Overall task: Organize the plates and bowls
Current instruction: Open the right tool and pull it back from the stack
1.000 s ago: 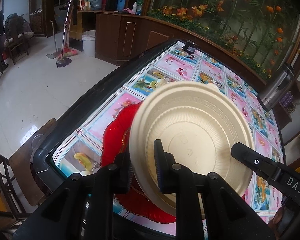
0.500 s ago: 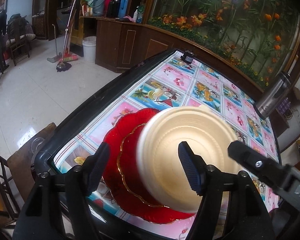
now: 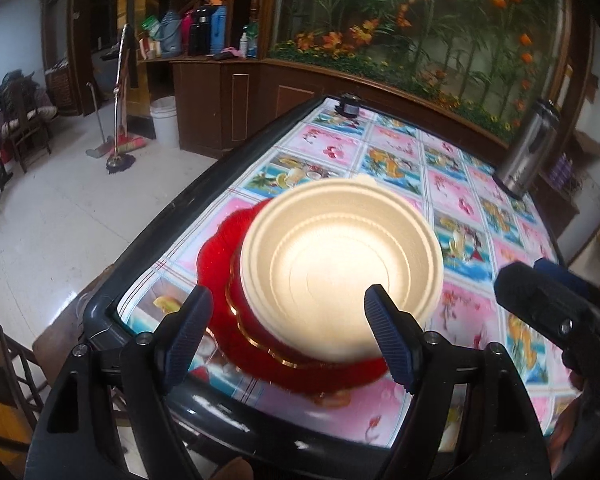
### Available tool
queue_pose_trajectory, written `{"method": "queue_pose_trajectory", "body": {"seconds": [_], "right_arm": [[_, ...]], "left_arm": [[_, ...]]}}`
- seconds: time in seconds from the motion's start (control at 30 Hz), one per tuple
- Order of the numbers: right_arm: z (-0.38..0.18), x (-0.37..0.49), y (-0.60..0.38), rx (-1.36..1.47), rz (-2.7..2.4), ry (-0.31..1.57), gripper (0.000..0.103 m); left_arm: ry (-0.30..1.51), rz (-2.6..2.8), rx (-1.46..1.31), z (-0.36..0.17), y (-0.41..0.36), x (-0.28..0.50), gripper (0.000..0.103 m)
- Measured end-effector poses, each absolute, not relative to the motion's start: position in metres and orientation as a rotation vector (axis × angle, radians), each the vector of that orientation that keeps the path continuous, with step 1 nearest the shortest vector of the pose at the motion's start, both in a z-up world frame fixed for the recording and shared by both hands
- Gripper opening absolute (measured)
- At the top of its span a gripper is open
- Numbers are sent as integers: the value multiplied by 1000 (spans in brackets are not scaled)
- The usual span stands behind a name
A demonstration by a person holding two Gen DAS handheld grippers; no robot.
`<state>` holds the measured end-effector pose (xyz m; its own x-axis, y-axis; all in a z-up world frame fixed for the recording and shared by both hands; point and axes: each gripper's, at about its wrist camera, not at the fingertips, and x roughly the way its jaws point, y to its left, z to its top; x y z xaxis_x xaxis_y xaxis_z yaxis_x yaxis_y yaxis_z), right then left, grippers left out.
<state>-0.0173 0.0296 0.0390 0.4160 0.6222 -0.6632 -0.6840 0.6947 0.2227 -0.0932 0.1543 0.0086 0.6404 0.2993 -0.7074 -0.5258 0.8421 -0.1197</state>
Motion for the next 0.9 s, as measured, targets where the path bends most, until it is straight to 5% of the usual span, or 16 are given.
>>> {"method": "queue_pose_trajectory", "body": {"seconds": [0.37,0.53,0.9], "right_arm": [[19,-31,3,-237,851,778,102],[13,-42,9,-291,878,769,102],[12,-44,8,-296,869,758,103]], "left_arm": [[786,462,-314,-3,147,-102,86],[787,460,-319,-3,149,-102,103],[752,415,-296,0,146,-100,103]]}}
